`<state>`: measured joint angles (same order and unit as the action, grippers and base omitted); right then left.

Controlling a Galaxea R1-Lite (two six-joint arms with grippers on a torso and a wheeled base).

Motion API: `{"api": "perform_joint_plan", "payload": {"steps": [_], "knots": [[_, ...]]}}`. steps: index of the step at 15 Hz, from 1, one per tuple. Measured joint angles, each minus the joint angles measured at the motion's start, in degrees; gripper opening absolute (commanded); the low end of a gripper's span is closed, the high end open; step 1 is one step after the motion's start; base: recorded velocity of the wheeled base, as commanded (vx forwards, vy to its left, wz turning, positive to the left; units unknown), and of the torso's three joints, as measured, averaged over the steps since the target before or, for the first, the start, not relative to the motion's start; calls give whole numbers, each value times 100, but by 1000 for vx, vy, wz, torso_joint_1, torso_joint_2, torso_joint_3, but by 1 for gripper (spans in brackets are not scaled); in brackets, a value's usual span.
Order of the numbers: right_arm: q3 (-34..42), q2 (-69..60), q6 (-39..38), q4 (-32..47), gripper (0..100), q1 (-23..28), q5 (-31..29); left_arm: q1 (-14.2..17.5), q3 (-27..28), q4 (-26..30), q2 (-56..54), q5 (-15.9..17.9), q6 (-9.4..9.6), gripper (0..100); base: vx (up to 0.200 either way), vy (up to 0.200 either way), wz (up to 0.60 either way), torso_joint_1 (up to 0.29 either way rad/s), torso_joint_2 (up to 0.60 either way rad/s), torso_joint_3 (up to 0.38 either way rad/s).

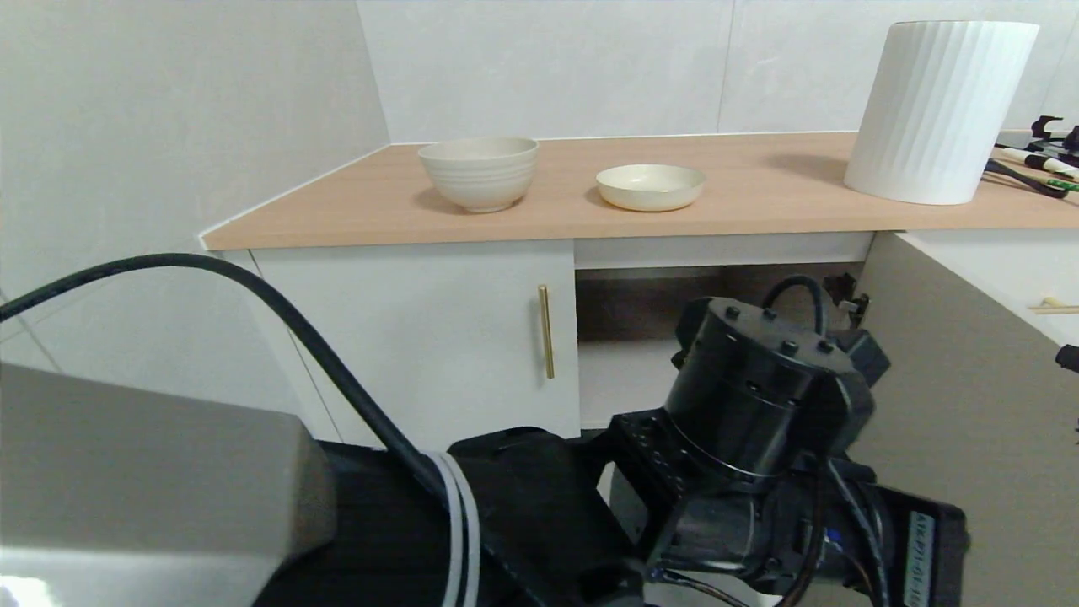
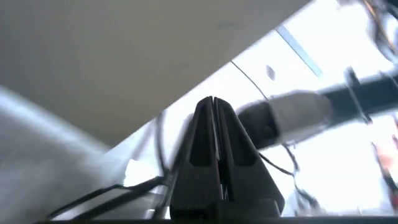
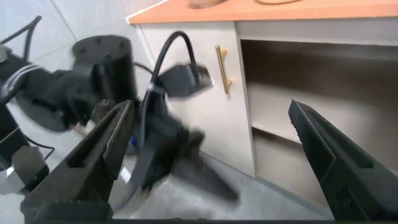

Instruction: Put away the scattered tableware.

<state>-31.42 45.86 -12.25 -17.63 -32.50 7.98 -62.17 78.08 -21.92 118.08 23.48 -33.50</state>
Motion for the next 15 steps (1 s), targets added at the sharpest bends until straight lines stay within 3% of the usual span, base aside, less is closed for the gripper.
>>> {"api": "perform_joint_plan", "payload": {"steps": [2,4,5,7,8,10,15], "knots": [[-66,138,-12,-5,100,0,0,338,-374,-5,-324,-134,11,0,0,0,0,0,0,0],[-179,430,-28,0,100,0,-2,936,-892,-2,-800,-197,27,0,0,0,0,0,0,0],[-245,614,-28,-10,100,4,-5,1267,-1141,6,-1030,-205,44,100,0,0,0,0,0,0],[-516,1202,-33,-32,100,56,-5,1907,-1690,5,-1515,-208,149,100,0,0,0,0,0,0],[-714,1502,-33,-46,100,84,-5,2367,-2097,-2,-1886,-213,334,100,0,0,0,0,0,0],[-1143,2107,-30,-66,100,130,-7,2904,-2533,-9,-2406,-213,545,100,0,0,0,0,0,0],[-1632,3062,13,-55,100,157,20,4372,-3241,578,-3930,-195,662,100,0,0,0,0,0,0]]}}
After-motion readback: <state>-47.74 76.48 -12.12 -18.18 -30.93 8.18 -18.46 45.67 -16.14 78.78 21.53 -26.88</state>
